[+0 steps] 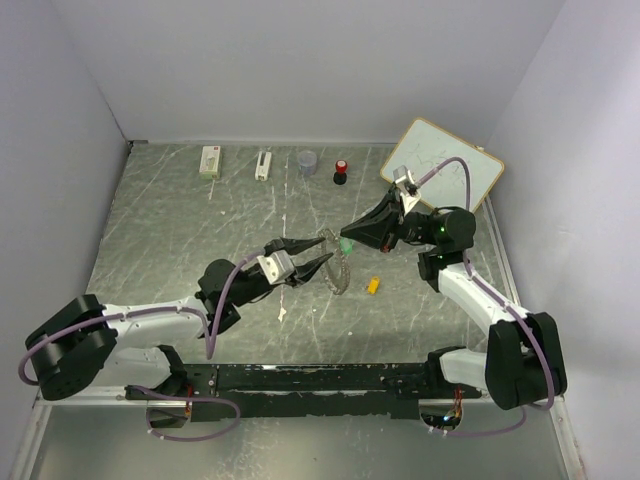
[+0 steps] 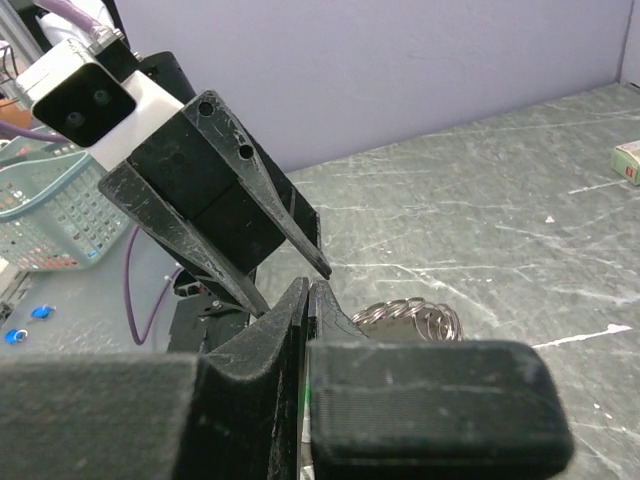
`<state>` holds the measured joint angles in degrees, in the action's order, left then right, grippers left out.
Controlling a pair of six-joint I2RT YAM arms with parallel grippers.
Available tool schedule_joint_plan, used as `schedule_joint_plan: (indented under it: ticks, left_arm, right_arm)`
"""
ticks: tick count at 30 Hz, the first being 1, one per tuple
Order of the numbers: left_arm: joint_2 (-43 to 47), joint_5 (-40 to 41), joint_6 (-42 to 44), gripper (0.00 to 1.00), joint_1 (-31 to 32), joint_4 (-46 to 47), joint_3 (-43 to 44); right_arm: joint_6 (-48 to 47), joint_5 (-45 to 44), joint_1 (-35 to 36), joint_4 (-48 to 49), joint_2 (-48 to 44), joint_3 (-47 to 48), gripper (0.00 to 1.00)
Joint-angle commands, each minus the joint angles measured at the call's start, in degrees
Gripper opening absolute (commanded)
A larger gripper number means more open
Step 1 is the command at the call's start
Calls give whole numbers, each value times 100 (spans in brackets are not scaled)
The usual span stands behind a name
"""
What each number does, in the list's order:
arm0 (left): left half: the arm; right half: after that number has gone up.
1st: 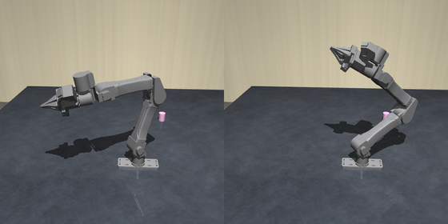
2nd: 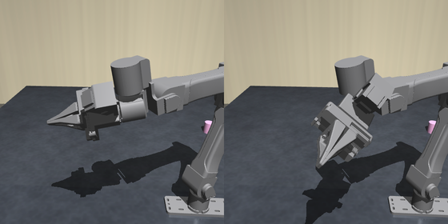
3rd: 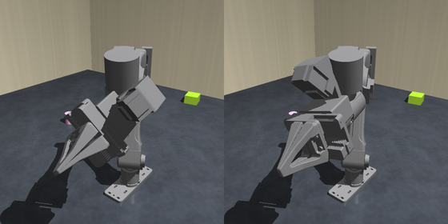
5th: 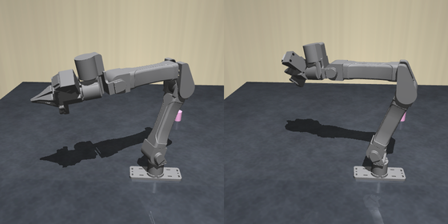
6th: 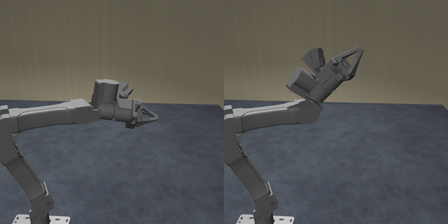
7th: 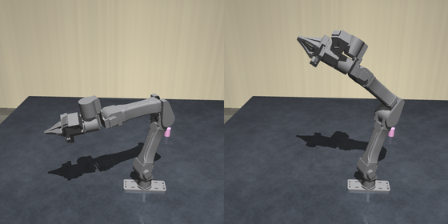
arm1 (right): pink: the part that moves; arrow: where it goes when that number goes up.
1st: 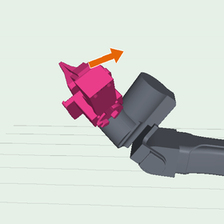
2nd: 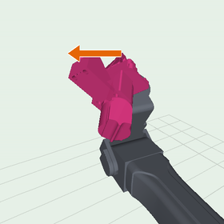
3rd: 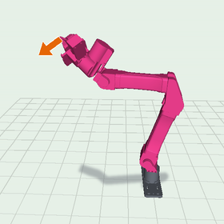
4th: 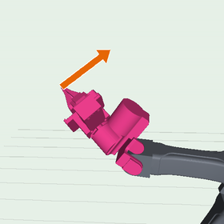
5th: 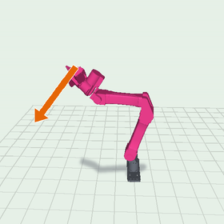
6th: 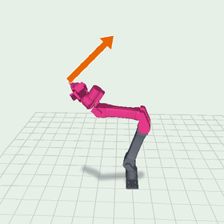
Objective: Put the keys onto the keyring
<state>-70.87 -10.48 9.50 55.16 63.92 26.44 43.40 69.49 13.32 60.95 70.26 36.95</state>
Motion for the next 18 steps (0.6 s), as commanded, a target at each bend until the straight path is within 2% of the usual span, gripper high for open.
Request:
schedule_joint_plan:
  ticks: [1, 8, 18]
  left_arm:
    - [-143, -225, -87, 48, -40, 397, 227]
    - [-339, -233, -102, 48, -40, 433, 340]
    - [-597, -231, -141, 44, -46, 557, 406]
  right_arm:
    - [465, 68, -45, 887, 90, -105, 0]
    - [959, 133, -41, 1652, 256, -192, 0]
    - [1249, 177, -47, 2075, 357, -247, 0]
